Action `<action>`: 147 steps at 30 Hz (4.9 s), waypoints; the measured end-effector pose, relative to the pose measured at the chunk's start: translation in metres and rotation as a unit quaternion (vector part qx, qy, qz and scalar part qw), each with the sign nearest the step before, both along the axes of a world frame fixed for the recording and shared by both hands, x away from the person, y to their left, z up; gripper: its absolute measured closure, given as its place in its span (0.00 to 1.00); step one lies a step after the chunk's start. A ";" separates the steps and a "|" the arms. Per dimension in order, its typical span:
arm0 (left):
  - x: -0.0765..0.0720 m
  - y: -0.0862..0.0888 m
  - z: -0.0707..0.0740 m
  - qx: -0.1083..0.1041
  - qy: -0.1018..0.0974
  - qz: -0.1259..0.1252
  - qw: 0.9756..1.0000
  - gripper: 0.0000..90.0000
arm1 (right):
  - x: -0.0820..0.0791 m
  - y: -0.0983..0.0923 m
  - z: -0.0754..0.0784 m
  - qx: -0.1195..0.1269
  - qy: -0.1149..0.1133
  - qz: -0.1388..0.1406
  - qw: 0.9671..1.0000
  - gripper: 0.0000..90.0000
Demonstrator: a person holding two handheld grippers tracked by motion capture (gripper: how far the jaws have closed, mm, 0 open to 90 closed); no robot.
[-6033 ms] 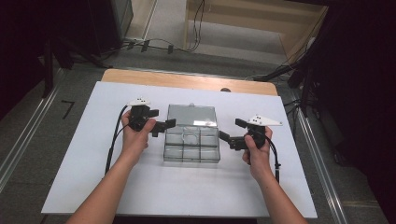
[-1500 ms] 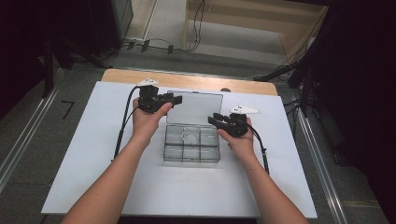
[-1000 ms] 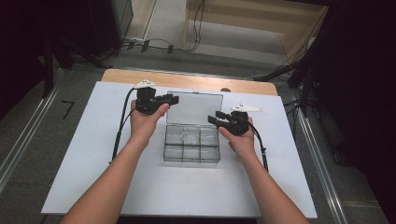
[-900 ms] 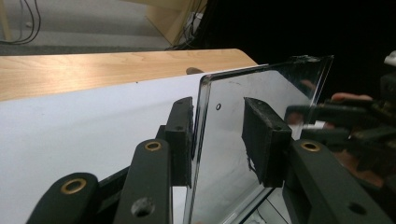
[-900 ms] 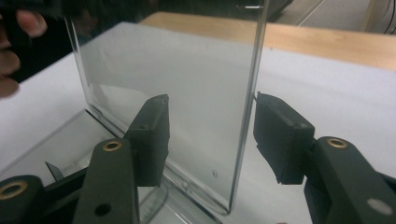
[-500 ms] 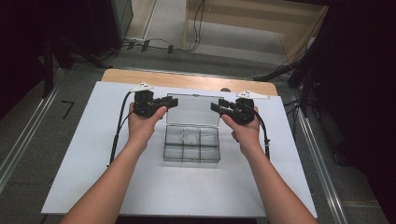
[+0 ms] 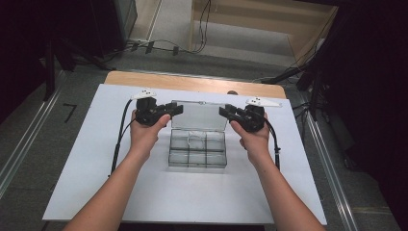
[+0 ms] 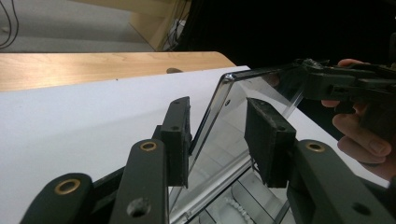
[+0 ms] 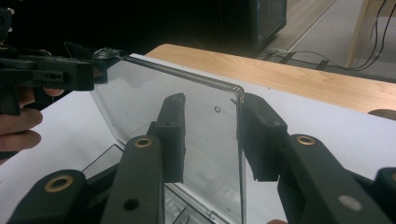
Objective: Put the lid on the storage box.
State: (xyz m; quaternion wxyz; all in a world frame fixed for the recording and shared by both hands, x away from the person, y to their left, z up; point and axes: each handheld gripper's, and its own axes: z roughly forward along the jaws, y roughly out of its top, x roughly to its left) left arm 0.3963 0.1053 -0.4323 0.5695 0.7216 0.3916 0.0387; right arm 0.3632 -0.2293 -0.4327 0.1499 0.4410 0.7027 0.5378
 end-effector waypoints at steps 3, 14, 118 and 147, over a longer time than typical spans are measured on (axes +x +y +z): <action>-0.004 0.001 0.000 -0.001 0.001 -0.006 1.000 0.66 | -0.005 -0.001 -0.001 0.001 -0.004 0.004 1.000 0.67; -0.018 0.005 -0.002 -0.003 -0.001 -0.016 1.000 0.61 | -0.023 -0.002 -0.006 0.004 -0.025 0.017 1.000 0.66; -0.103 0.029 -0.049 -0.014 0.012 -0.076 0.997 1.00 | -0.107 -0.014 -0.055 -0.009 0.002 0.069 0.998 0.98; -0.116 0.036 -0.067 0.001 0.022 -0.084 0.996 1.00 | -0.123 -0.015 -0.074 -0.005 0.012 0.074 0.997 0.98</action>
